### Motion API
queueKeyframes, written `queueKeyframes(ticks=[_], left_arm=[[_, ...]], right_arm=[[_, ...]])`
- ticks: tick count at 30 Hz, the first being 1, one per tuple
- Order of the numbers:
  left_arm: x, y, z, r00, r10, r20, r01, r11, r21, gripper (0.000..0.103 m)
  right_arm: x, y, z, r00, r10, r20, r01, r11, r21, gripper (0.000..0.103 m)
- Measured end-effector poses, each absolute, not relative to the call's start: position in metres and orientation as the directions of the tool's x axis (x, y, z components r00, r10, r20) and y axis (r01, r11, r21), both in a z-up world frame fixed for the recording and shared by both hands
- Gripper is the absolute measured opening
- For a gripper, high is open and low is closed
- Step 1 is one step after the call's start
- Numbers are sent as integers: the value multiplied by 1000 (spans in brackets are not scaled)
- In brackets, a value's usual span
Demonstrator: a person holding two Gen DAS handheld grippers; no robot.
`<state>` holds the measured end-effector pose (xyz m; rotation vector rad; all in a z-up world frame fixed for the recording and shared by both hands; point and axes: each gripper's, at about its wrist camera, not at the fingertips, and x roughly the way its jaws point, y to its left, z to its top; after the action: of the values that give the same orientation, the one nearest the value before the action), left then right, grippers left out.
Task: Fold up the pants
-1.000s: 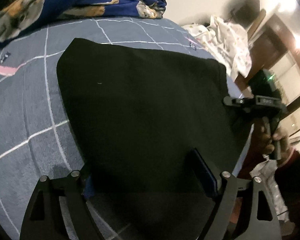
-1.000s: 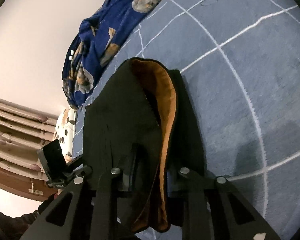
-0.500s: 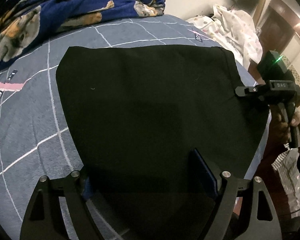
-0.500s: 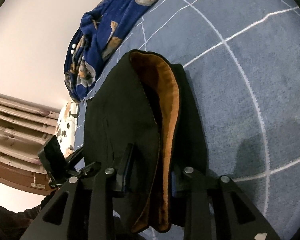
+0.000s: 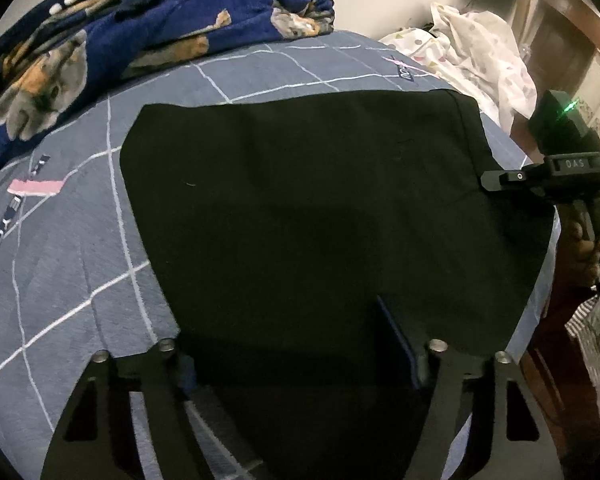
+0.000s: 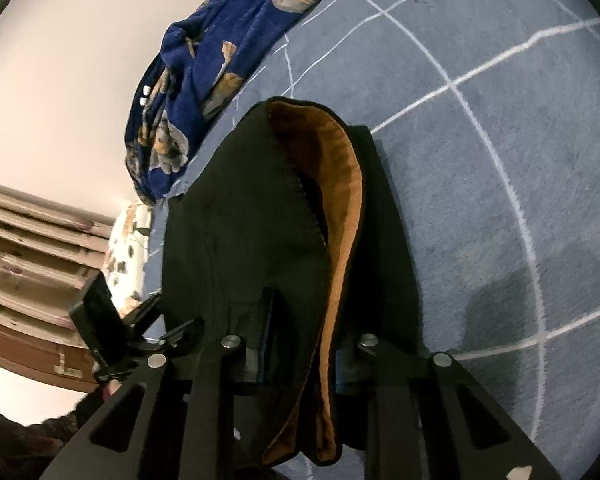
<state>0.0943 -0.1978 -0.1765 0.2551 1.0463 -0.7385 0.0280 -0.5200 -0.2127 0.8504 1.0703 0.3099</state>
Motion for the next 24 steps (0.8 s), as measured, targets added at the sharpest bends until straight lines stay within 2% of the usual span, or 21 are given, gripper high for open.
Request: queueKeyframes(ticks=[2,6,10,13,14,19,24], left_arm=[[94,-198,-175,293,-425,-856,668,732,-135,67],[96,-198,-176,286,-423,-860,664,735,-141,67],[98,-196,-176,274,-437,-857,664,731,-160,67],[96,-193,-171,319,-439,-840,669,732,-128,36],[96,-191,-170,327,-436,-839,669,734,-121,29],[100,-181,-165,318,-452,-834,664,734,-144,17],[95,-172,-155,328,-461,-824,670,729,-141,14]], right_arm=[[27,-520,-215,474,608,-637,165,649,743,21],[30,-516,-212,473,610,-636,154,653,742,36],[33,-508,-208,464,589,-661,142,687,712,36],[33,-505,-207,453,572,-684,148,708,690,24],[32,-503,-206,457,579,-675,142,702,698,23],[26,-497,-203,491,595,-636,146,663,734,19],[18,-493,-200,528,619,-582,152,605,782,17]])
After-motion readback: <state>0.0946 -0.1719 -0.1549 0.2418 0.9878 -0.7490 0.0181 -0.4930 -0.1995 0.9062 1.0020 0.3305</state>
